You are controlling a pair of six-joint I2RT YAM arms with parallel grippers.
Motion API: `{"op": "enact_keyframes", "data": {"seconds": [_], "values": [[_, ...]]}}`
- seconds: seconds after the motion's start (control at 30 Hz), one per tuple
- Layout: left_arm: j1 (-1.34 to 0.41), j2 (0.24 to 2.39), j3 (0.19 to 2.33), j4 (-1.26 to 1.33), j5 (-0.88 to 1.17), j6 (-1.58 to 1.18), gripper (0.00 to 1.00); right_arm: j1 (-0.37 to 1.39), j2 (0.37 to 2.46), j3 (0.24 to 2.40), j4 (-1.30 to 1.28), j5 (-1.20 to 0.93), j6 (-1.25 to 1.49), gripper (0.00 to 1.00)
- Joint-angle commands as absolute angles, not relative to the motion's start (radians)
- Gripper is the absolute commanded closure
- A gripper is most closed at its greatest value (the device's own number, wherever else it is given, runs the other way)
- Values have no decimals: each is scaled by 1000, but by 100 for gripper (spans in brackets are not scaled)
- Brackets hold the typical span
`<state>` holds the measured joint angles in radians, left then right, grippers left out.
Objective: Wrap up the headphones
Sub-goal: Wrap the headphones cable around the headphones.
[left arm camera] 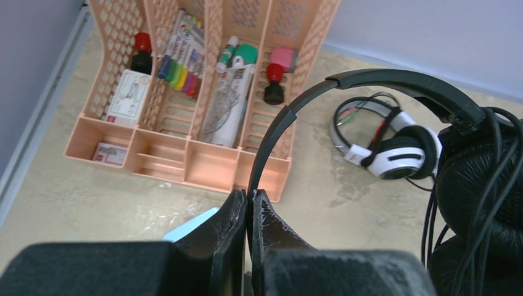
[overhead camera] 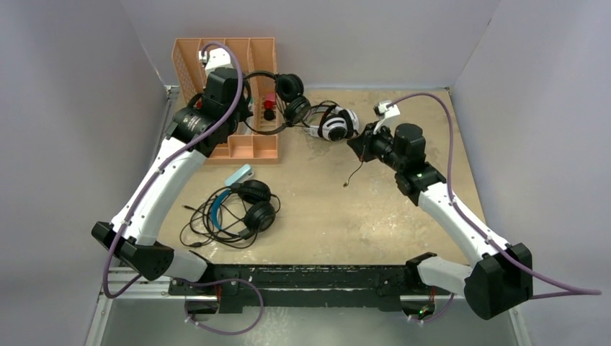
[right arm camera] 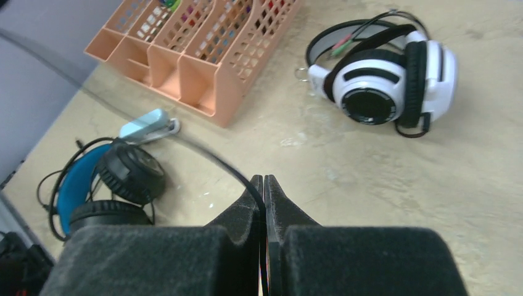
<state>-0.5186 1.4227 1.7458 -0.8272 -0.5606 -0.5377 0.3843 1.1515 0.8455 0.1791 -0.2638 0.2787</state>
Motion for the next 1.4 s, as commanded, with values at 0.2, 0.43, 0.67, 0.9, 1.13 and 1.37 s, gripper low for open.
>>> {"op": "enact_keyframes", "data": {"seconds": [0.2,0.43,0.67,0.9,1.13,1.37], "values": [[-466,1524,1742,-792,-771,-446,100,548,1080,985,-83,-346,60,97],[-511,1532,1584,-708,-769,-328,100,623,1111,1238,-210,-412,5,95],[-636,1512,1493,-665,-745,-267,100,624,1338,1632,-392,-330,-150,95],[-669,1416,1401,-578,-634,-195,100,623,1447,1761,-427,-190,-297,87],[-670,1330,1353,-541,-534,-162,100,608,1489,1727,-349,-196,-309,100],[-669,1315,1395,-618,-544,-282,100,437,1464,1545,-290,-263,-79,90]]}}
